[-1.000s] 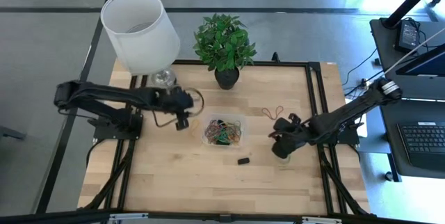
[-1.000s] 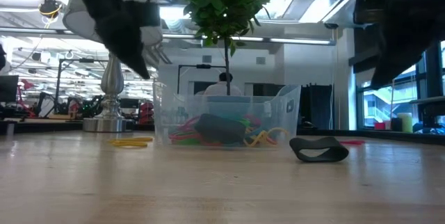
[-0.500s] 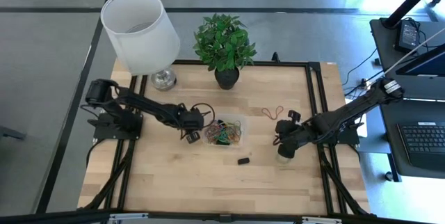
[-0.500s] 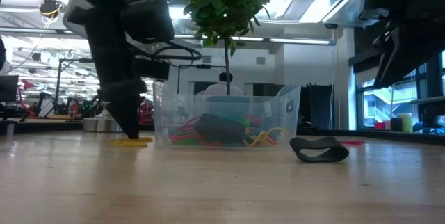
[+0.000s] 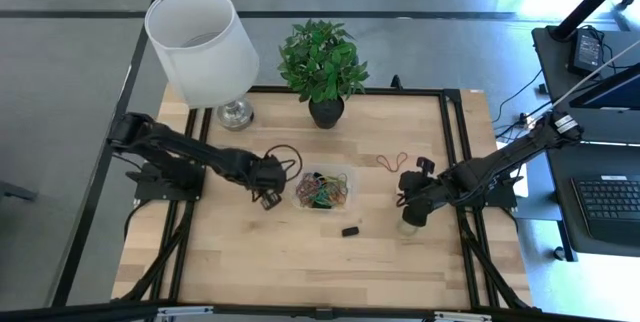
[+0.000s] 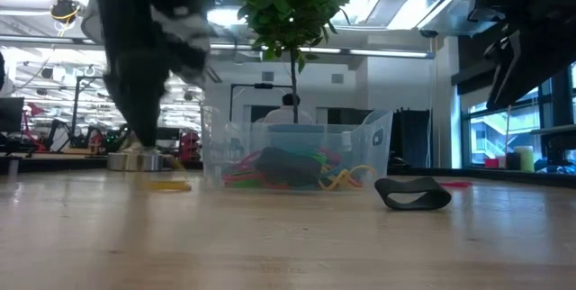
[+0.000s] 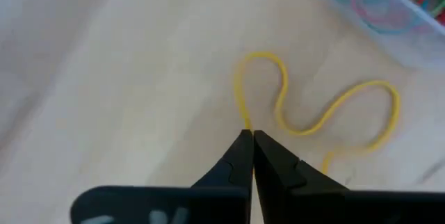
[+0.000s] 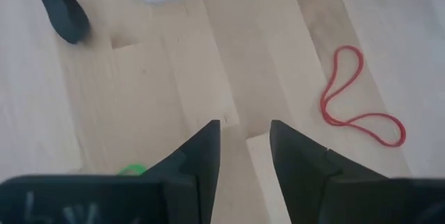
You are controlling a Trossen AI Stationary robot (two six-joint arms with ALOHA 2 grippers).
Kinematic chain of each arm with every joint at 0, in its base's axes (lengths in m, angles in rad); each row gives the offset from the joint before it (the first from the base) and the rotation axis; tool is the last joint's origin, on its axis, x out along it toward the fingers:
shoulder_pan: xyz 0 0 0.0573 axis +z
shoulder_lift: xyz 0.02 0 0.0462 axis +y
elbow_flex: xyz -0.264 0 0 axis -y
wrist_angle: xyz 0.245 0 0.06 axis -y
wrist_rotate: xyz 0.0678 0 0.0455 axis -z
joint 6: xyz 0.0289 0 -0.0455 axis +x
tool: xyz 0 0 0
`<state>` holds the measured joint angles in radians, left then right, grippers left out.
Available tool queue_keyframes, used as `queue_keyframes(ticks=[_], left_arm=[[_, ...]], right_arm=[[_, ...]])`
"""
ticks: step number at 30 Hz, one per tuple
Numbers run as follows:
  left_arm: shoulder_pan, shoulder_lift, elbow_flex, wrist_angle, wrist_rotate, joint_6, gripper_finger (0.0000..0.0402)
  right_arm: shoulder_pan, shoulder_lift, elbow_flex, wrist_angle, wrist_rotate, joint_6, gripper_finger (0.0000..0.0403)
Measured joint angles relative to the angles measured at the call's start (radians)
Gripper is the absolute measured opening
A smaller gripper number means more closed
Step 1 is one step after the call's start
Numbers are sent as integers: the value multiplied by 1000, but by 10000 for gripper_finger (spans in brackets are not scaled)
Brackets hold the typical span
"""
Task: Pick and place rubber bands into bin
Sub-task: Put the yellow rubber band into the transparent container
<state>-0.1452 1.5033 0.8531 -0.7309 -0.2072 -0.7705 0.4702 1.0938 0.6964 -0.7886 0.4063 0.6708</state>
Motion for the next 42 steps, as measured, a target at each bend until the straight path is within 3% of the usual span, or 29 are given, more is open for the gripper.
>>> queue_keyframes(ticks=[7,12,18,25,42], left_arm=[[-81,-88,189,-239,-50,-30,2],[-113,-77,359,-280,-115,43,2],[-111,-4,567,-275,-199,190,2],[-87,168,776,-268,-202,371,2],[-11,489,813,-388,-117,418,15]], right_arm=[[0,-4,0,-1,1,-55,130],[0,-4,0,1,3,-101,130],[0,-4,0,4,3,-104,130],[0,-4,0,6,3,-100,130],[0,-3,0,23,0,-60,130]])
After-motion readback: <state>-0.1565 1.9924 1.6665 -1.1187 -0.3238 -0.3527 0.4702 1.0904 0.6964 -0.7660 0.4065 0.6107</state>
